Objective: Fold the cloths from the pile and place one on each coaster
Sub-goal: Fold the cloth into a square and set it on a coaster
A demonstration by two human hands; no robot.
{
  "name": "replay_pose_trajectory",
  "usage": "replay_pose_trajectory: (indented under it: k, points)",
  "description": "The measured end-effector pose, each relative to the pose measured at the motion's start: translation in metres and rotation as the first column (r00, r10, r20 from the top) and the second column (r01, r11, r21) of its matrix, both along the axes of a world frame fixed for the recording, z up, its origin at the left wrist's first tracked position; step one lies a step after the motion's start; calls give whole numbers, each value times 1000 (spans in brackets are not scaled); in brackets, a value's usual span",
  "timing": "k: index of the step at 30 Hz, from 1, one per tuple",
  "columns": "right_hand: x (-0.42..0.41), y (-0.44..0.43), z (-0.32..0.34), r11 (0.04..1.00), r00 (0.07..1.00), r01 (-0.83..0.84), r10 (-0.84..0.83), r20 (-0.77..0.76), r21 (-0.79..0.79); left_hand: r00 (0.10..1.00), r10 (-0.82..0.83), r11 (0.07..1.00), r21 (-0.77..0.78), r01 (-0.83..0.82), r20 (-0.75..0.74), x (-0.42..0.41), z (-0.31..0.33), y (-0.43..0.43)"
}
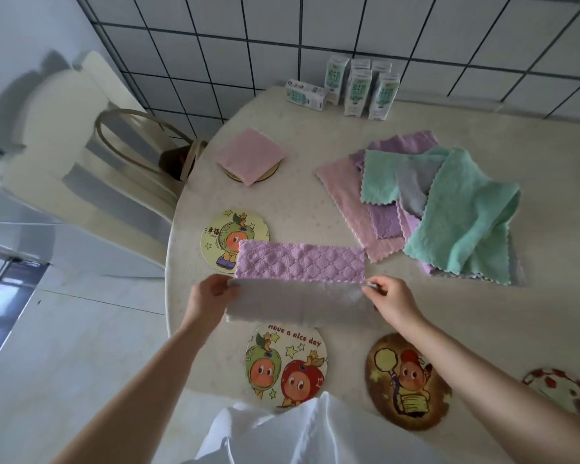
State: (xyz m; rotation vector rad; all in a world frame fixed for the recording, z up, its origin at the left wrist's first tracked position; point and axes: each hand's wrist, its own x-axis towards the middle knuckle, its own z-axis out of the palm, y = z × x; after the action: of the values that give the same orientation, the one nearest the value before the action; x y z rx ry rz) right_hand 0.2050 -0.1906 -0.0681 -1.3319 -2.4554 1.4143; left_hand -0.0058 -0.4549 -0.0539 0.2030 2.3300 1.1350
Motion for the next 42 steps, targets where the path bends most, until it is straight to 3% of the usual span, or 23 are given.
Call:
replay_pose_trajectory:
  k: [3, 7, 22, 30, 38, 42]
  points:
    - [-19, 15, -10, 996, 997, 82, -82, 5, -43, 984, 140, 989, 37, -145, 112, -20, -6, 23]
    - [-40, 32, -16, 989, 990, 143, -143, 5, -37, 974, 177, 983, 15, -181, 141, -41, -12, 49]
    - [-67, 60, -35, 976, 966, 205, -214, 146, 76, 995, 101, 963, -247, -103, -24, -69, -36, 78]
    - [-72, 62, -36, 977, 960, 199, -211, 187, 82, 996, 37, 949, -310, -60, -79, -75, -34, 83]
    - [-76, 62, -28, 974, 965, 161, -189, 183, 156, 987, 87, 957, -263, -119, -133, -79, -32, 70]
    - [-59, 40, -11, 945, 989, 76, -112, 94, 318, 976, 16, 991, -130, -45, -216, -48, -14, 74]
